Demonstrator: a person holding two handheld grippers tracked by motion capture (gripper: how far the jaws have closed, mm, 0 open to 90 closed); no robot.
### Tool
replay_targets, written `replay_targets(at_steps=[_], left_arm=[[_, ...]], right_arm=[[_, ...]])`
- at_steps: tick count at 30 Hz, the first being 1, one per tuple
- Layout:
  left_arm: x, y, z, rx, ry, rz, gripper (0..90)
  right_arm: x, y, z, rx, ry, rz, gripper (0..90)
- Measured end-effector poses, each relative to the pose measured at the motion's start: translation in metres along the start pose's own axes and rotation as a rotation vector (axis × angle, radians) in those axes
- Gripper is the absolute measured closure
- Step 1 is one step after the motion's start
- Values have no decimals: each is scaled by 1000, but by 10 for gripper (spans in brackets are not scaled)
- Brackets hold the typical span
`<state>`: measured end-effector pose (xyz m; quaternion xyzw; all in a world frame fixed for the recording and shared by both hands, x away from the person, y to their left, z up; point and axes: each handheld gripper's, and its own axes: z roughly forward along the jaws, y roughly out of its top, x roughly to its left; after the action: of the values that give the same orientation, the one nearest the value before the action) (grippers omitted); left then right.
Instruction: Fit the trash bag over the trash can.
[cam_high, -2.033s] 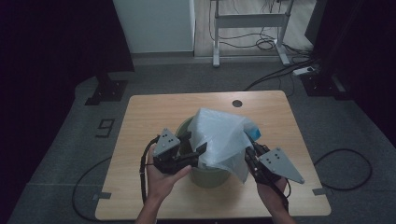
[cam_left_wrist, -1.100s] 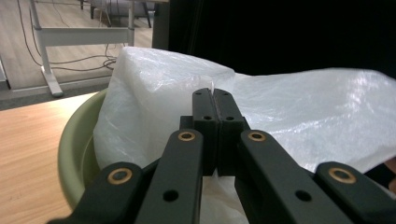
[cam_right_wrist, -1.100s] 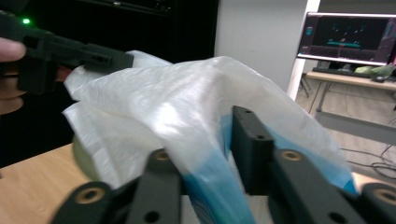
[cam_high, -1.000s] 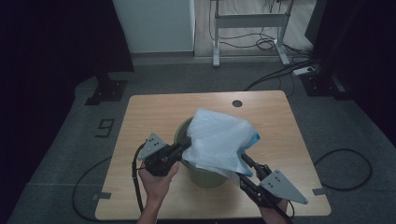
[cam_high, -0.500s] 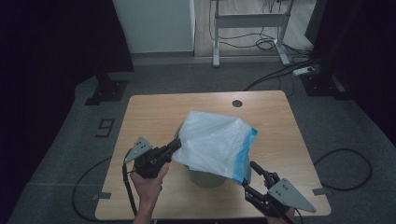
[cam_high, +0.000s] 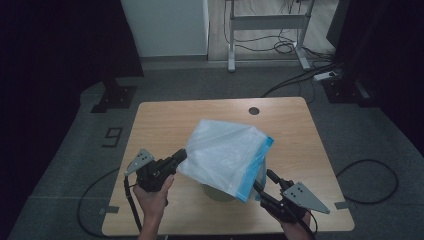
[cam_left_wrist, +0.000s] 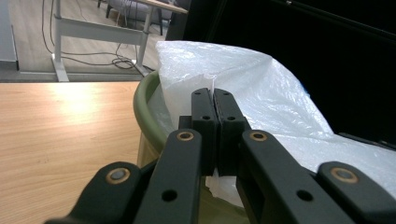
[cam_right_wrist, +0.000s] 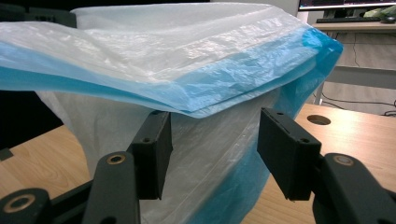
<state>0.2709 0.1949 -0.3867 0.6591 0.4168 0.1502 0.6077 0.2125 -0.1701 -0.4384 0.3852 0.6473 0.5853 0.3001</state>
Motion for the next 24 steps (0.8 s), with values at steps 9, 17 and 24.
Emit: replay_targets(at_steps=[9, 17, 24], left_arm=[[1, -4, 1, 10, -5, -3, 874], [-1, -3, 2, 19, -32, 11, 873], [-6, -3, 11, 42, -62, 24, 872]], right_arm=[[7, 7, 0, -20, 27, -49, 472], [6, 19, 12, -35, 15, -58, 759], [1, 39, 18, -85, -38, -74, 889]])
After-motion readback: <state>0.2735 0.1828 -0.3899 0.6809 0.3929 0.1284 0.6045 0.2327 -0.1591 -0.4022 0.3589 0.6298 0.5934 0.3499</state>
